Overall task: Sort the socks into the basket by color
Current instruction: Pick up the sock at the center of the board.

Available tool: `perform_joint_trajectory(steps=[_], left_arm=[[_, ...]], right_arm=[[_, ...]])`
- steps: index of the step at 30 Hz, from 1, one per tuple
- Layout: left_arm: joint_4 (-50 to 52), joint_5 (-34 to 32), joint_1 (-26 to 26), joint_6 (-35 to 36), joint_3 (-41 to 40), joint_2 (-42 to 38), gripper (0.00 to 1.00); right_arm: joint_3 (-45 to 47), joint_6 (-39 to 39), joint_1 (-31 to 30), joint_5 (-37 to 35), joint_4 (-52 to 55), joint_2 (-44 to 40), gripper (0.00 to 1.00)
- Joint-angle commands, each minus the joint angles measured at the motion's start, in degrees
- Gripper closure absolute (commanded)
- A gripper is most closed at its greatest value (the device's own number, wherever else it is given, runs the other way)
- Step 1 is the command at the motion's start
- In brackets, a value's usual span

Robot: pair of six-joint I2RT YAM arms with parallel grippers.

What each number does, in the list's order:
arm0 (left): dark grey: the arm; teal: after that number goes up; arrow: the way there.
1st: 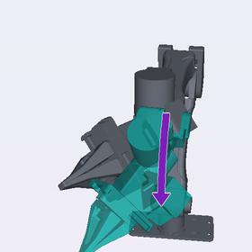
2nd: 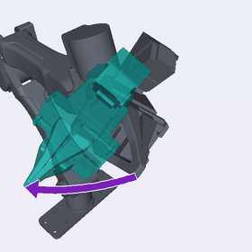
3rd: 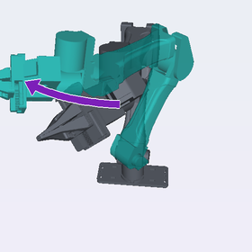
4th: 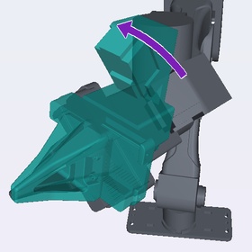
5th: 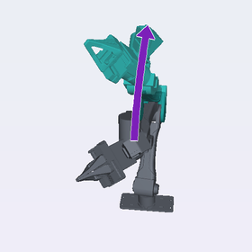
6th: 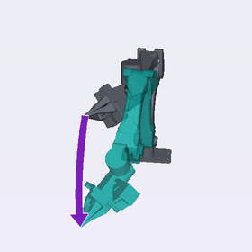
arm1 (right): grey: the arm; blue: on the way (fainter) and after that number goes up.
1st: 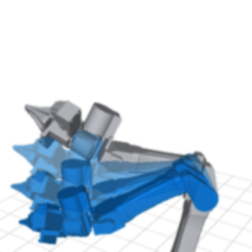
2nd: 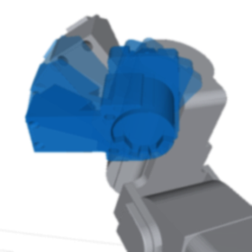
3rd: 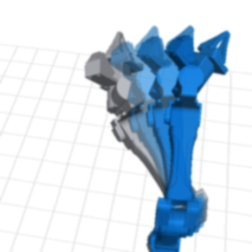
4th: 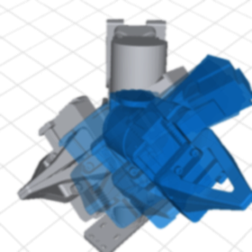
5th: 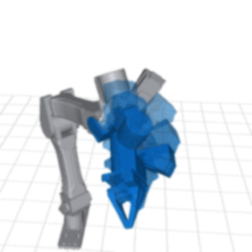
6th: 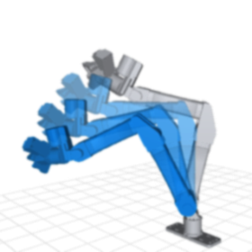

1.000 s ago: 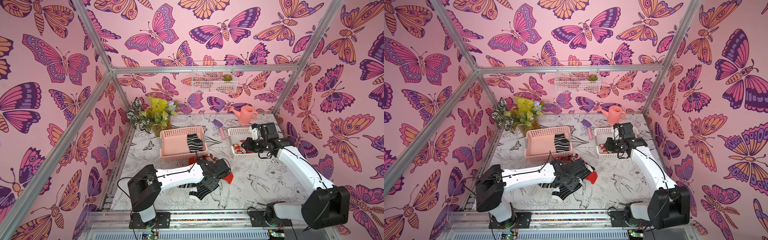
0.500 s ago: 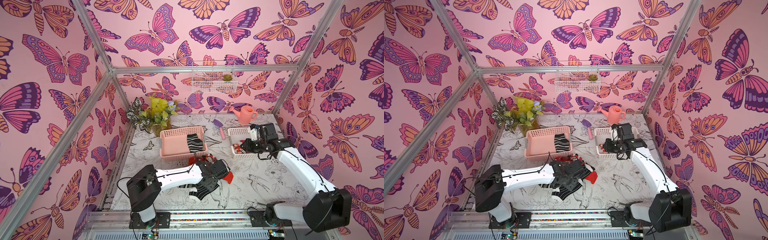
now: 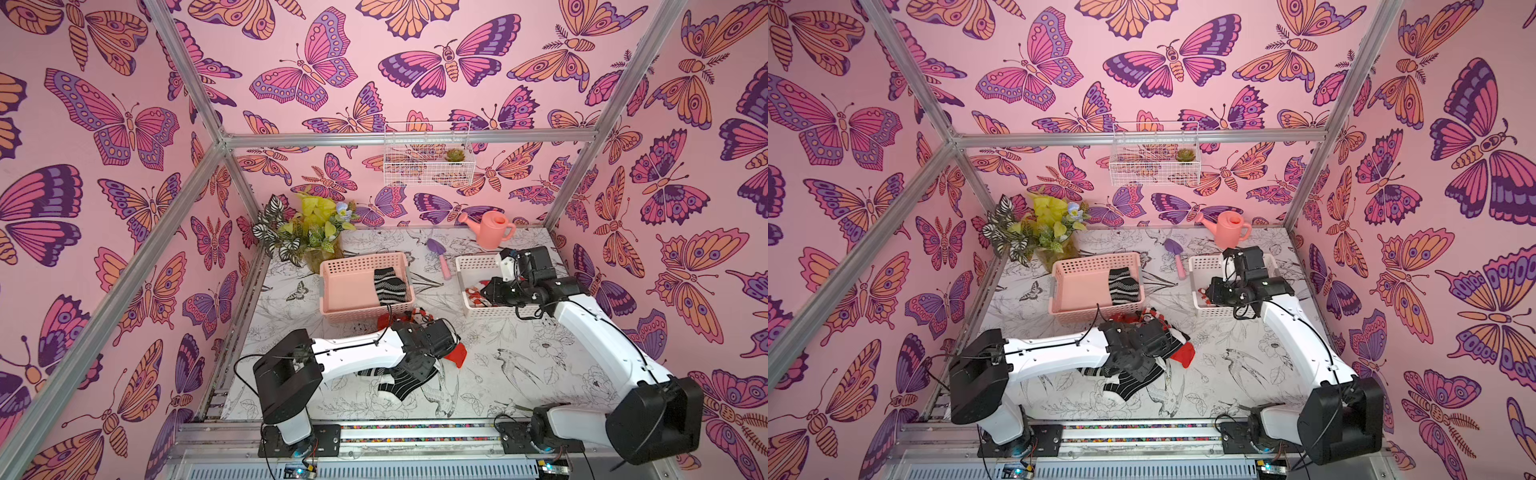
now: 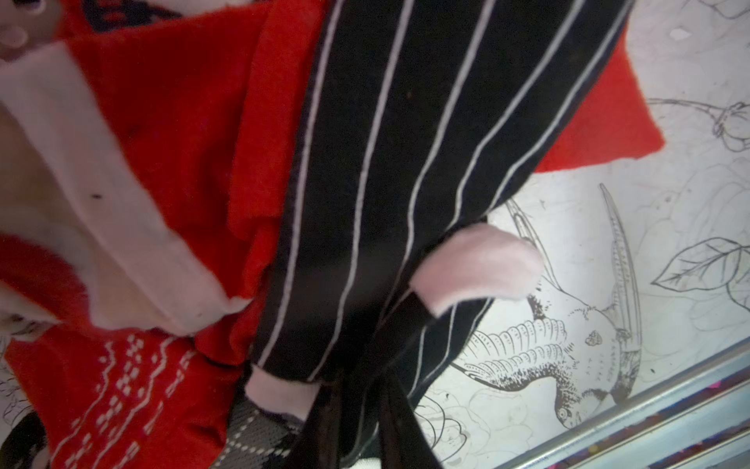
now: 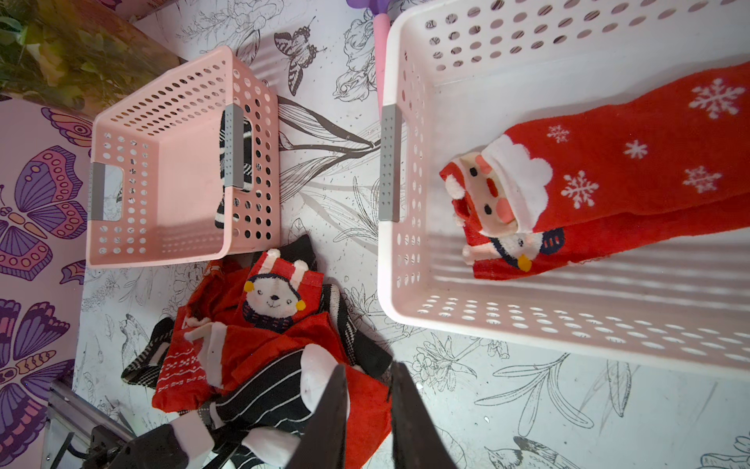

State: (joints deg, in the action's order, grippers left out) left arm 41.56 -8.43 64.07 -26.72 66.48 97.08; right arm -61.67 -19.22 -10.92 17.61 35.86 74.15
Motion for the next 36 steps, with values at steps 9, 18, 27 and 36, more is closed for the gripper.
perform_joint_trajectory(steps=[9,18,27,36], left_arm=[[-0.4,0.4,-0.4,0.1,-0.6,-1.8,1.00],[-0.3,2.2,-0.4,1.2,0.3,-5.7,1.00],[0.3,3.6,-1.9,2.1,1.2,-9.0,1.00],[0.5,4.2,-6.9,3.8,2.3,-12.9,1.00]], right_arm=[[-2.2,0.6,-0.3,-0.4,1.1,0.5,0.77],[-1.2,1.1,-1.0,0.0,1.9,-0.1,0.77],[-1.3,1.1,-1.7,0.1,1.8,0.2,0.77],[-1.2,1.3,-2.8,0.1,1.7,0.7,0.77]])
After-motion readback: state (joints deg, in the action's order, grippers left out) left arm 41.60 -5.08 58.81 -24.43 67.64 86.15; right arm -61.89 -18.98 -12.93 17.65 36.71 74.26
